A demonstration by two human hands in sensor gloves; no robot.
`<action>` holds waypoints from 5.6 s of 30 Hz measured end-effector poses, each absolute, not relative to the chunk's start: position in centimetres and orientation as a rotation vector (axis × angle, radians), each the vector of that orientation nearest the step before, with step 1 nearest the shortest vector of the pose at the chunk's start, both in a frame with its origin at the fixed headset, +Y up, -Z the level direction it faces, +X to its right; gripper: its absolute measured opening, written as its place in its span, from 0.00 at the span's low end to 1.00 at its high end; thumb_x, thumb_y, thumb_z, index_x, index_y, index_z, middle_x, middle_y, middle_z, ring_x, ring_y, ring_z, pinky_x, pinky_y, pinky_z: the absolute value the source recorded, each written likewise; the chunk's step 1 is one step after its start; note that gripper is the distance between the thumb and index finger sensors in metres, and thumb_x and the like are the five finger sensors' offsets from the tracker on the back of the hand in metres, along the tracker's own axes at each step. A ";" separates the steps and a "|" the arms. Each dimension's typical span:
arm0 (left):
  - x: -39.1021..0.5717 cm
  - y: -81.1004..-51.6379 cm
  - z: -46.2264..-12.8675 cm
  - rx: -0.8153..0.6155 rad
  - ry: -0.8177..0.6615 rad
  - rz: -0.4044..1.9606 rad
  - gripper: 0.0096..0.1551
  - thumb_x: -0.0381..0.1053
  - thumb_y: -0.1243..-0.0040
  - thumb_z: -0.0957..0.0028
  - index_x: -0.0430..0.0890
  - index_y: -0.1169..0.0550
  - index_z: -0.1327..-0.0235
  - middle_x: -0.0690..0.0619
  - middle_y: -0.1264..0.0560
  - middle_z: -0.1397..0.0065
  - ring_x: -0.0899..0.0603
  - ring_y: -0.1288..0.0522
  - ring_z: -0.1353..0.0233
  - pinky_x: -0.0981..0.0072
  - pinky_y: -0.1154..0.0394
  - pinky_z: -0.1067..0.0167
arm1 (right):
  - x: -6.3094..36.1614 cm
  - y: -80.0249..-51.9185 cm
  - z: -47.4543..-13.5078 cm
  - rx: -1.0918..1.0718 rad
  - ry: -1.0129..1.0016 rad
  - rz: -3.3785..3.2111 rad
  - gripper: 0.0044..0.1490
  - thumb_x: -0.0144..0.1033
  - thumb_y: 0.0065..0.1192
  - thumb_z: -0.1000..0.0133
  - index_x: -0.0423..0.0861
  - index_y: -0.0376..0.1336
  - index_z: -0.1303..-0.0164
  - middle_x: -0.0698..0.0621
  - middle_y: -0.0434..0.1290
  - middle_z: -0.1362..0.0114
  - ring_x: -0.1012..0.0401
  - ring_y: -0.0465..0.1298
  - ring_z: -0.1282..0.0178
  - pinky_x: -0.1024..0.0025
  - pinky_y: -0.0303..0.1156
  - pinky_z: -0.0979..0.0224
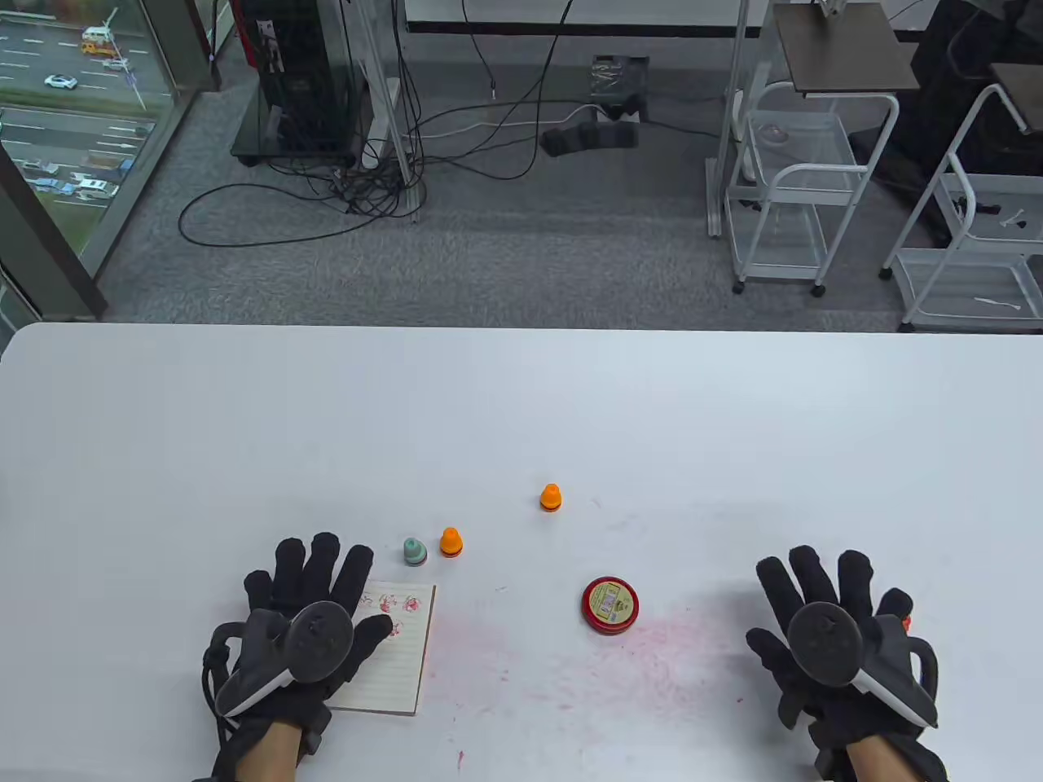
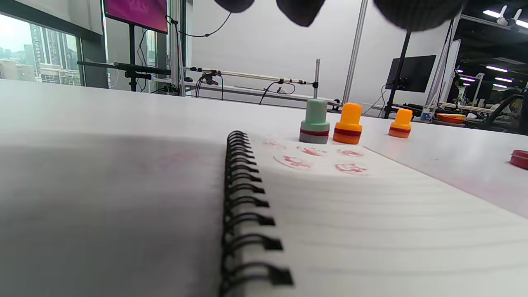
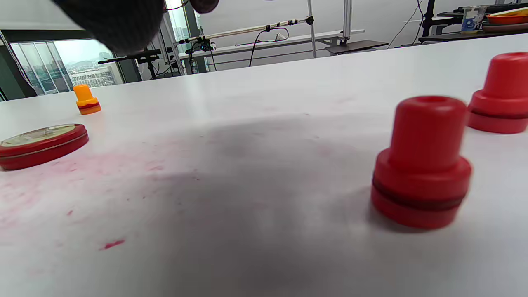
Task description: Stamp reward stamp onto notebook
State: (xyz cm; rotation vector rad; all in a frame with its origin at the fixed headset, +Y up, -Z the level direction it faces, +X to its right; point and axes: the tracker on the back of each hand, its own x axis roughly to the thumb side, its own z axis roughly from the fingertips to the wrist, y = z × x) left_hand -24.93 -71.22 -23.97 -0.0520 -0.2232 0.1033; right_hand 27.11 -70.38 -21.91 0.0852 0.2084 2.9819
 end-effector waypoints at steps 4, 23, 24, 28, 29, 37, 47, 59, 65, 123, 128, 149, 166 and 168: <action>-24.9 -71.2 -23.9 -0.059 -0.220 0.109 0.52 0.74 0.57 0.46 0.53 0.47 0.10 0.39 0.55 0.08 0.22 0.54 0.15 0.17 0.50 0.28 | 27.2 -70.4 -21.8 0.082 0.211 2.972 0.48 0.57 0.53 0.42 0.57 0.40 0.15 0.44 0.38 0.08 0.29 0.31 0.17 0.14 0.32 0.31; -25.6 -69.8 -23.1 0.014 -0.186 0.298 0.54 0.73 0.54 0.46 0.51 0.51 0.10 0.38 0.53 0.09 0.22 0.50 0.16 0.20 0.46 0.27 | 27.5 -69.9 -21.5 0.070 0.185 2.921 0.47 0.56 0.53 0.42 0.56 0.42 0.15 0.44 0.40 0.08 0.29 0.34 0.17 0.14 0.34 0.30; -25.6 -69.9 -23.2 0.003 -0.187 0.316 0.54 0.72 0.54 0.46 0.51 0.51 0.10 0.38 0.53 0.09 0.22 0.50 0.16 0.20 0.46 0.27 | 27.5 -69.8 -21.5 0.071 0.176 2.913 0.46 0.55 0.53 0.42 0.56 0.42 0.15 0.44 0.40 0.08 0.29 0.34 0.17 0.14 0.34 0.30; -25.5 -69.3 -23.8 -0.041 -0.167 0.251 0.55 0.72 0.53 0.46 0.48 0.50 0.10 0.37 0.51 0.09 0.22 0.48 0.16 0.22 0.44 0.27 | 27.5 -69.5 -21.3 0.078 0.143 2.892 0.46 0.55 0.53 0.42 0.56 0.43 0.15 0.44 0.41 0.08 0.28 0.35 0.17 0.14 0.35 0.30; -25.4 -69.2 -24.0 -0.058 -0.154 0.250 0.55 0.71 0.52 0.46 0.46 0.49 0.10 0.37 0.50 0.09 0.22 0.47 0.16 0.22 0.43 0.27 | 27.5 -69.5 -21.3 0.079 0.142 2.890 0.46 0.55 0.53 0.42 0.55 0.43 0.15 0.44 0.42 0.08 0.28 0.35 0.17 0.14 0.35 0.30; -25.1 -70.4 -26.1 -0.305 0.121 0.293 0.58 0.65 0.39 0.49 0.35 0.43 0.14 0.29 0.43 0.14 0.22 0.36 0.22 0.33 0.33 0.30 | 27.5 -69.6 -21.4 0.073 0.141 2.872 0.45 0.53 0.53 0.41 0.56 0.41 0.15 0.43 0.43 0.08 0.28 0.37 0.17 0.14 0.36 0.30; -24.9 -72.2 -27.7 -0.512 0.348 0.345 0.55 0.60 0.34 0.49 0.31 0.39 0.17 0.28 0.36 0.20 0.26 0.28 0.28 0.40 0.27 0.35 | 27.4 -69.7 -21.5 0.085 0.149 2.841 0.45 0.53 0.52 0.40 0.56 0.42 0.15 0.43 0.43 0.08 0.28 0.38 0.17 0.15 0.37 0.30; -23.3 -73.6 -29.1 -0.553 0.438 0.134 0.53 0.59 0.33 0.51 0.27 0.35 0.22 0.29 0.33 0.26 0.29 0.27 0.35 0.44 0.26 0.41 | 27.4 -70.0 -21.9 0.080 0.178 2.852 0.44 0.52 0.52 0.40 0.55 0.44 0.15 0.43 0.44 0.08 0.28 0.38 0.17 0.15 0.37 0.30; -21.1 -74.0 -29.4 -0.550 0.430 0.080 0.46 0.48 0.37 0.49 0.24 0.36 0.23 0.27 0.33 0.28 0.29 0.27 0.36 0.41 0.25 0.40 | 27.2 -70.6 -22.1 0.070 0.223 2.872 0.43 0.52 0.52 0.40 0.55 0.44 0.15 0.43 0.45 0.08 0.28 0.38 0.17 0.15 0.38 0.30; -11.0 -73.5 -27.3 -0.505 0.024 0.468 0.46 0.53 0.29 0.55 0.34 0.29 0.26 0.53 0.17 0.46 0.46 0.15 0.52 0.54 0.17 0.53 | 26.4 -69.0 -21.2 0.208 0.065 2.808 0.42 0.50 0.53 0.41 0.55 0.46 0.16 0.43 0.48 0.09 0.28 0.42 0.17 0.16 0.42 0.28; -9.6 -74.0 -27.1 -0.436 -0.002 0.309 0.47 0.54 0.29 0.55 0.33 0.30 0.26 0.53 0.18 0.47 0.46 0.16 0.54 0.54 0.18 0.53 | 26.5 -68.8 -20.9 0.201 0.051 2.813 0.42 0.50 0.53 0.41 0.55 0.47 0.16 0.43 0.48 0.09 0.28 0.42 0.17 0.16 0.42 0.28; -4.9 -74.0 -26.6 -0.534 0.050 -0.270 0.56 0.58 0.46 0.52 0.23 0.42 0.20 0.48 0.20 0.40 0.37 0.14 0.47 0.51 0.17 0.53 | 26.3 -68.9 -20.8 0.219 0.079 2.813 0.42 0.51 0.53 0.41 0.55 0.47 0.16 0.43 0.48 0.09 0.27 0.43 0.17 0.17 0.43 0.28; -12.1 -68.4 -24.1 -0.220 -0.113 0.035 0.55 0.70 0.49 0.48 0.39 0.41 0.14 0.38 0.30 0.22 0.28 0.25 0.29 0.40 0.25 0.36 | 26.1 -68.8 -20.7 0.225 0.061 2.837 0.42 0.50 0.53 0.41 0.54 0.47 0.16 0.43 0.48 0.09 0.28 0.43 0.17 0.16 0.43 0.28; -13.8 -68.2 -24.0 -0.188 -0.093 0.041 0.56 0.73 0.51 0.48 0.40 0.39 0.14 0.38 0.31 0.21 0.27 0.27 0.27 0.39 0.26 0.34 | 26.1 -68.8 -20.7 0.225 0.063 2.843 0.42 0.50 0.53 0.41 0.54 0.48 0.16 0.43 0.49 0.09 0.28 0.42 0.17 0.16 0.43 0.28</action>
